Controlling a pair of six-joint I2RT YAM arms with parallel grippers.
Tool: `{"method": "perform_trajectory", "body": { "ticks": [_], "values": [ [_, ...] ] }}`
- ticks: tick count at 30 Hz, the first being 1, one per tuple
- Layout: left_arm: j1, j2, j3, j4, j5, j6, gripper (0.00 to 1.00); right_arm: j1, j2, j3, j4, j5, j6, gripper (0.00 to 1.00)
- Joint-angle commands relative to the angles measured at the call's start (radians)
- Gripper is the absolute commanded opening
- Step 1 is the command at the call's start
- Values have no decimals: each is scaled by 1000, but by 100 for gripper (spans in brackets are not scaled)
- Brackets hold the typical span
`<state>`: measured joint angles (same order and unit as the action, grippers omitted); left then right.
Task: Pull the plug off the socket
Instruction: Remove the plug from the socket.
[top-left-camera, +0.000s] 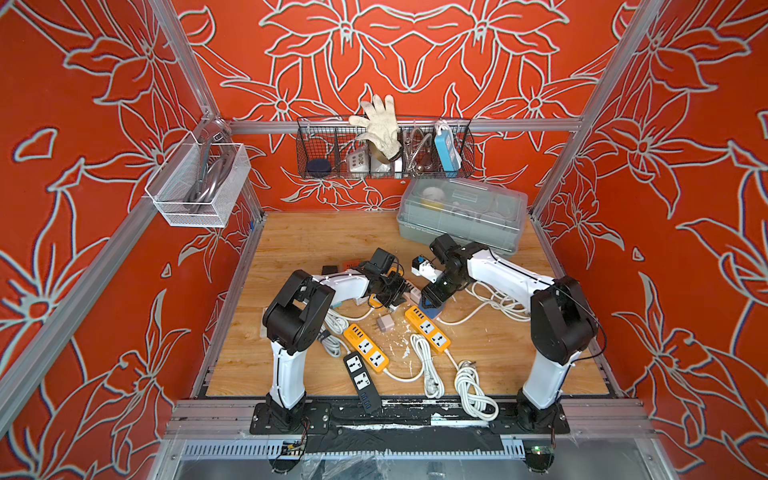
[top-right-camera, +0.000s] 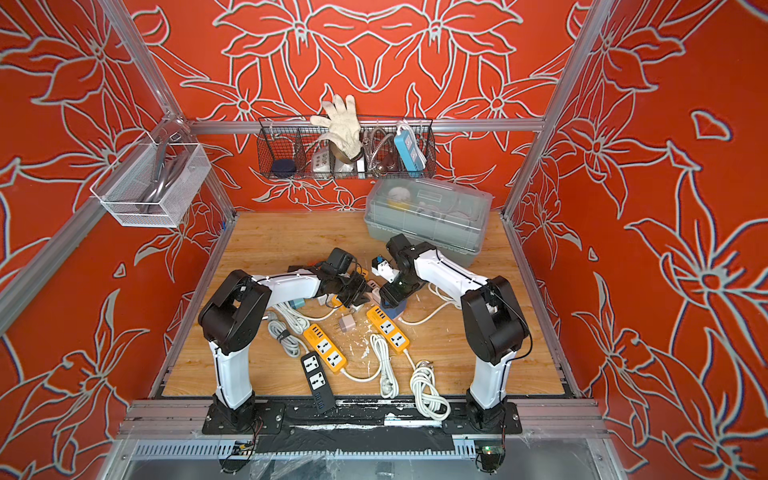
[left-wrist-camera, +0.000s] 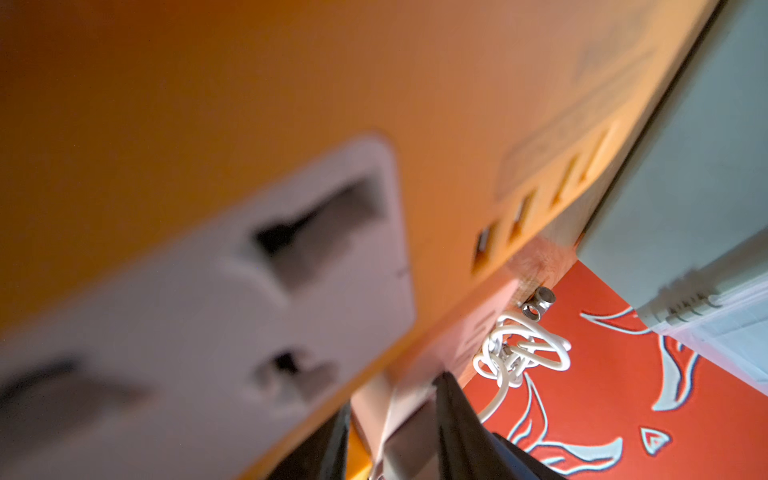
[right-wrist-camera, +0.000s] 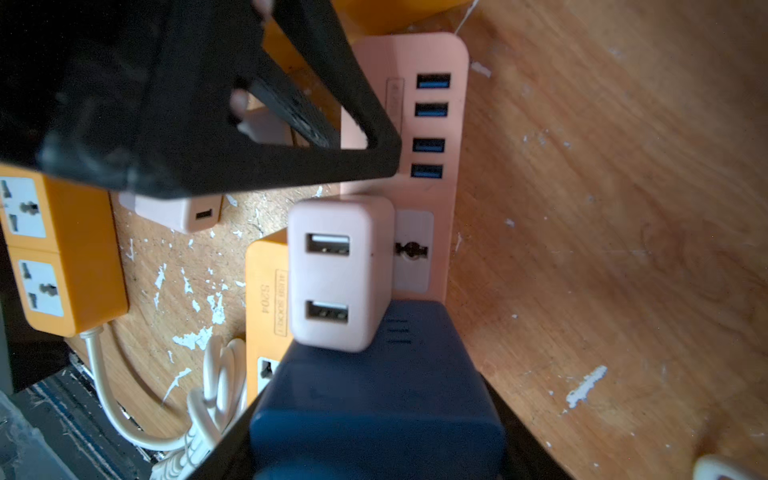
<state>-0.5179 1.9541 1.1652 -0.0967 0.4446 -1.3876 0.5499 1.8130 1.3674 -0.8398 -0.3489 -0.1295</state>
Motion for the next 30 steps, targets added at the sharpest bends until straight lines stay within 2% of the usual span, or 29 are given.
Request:
{"method": "perform_trajectory", "body": {
  "ticks": [1,4,8,11,15,19,30],
  "values": [
    [-7,51,-76,-186,-66,-4,35,25,1,13,-29,-131,56,27],
    [-6,58,-88,-198,-73,5,35,29,-77,-69,51,-132,87,26],
    [-5,62,-95,-202,-79,12,34,93,-169,-153,135,0,114,25],
    [-6,69,-81,-217,-81,28,34,122,-155,-116,128,72,129,25],
    [-6,68,-81,-227,-89,41,34,120,-84,21,-3,129,95,25],
    [-4,69,-98,-210,-82,41,34,101,-94,40,-40,106,63,25],
    [-3,62,-67,-186,-46,86,35,87,-383,-208,169,29,147,25]
  ]
}}
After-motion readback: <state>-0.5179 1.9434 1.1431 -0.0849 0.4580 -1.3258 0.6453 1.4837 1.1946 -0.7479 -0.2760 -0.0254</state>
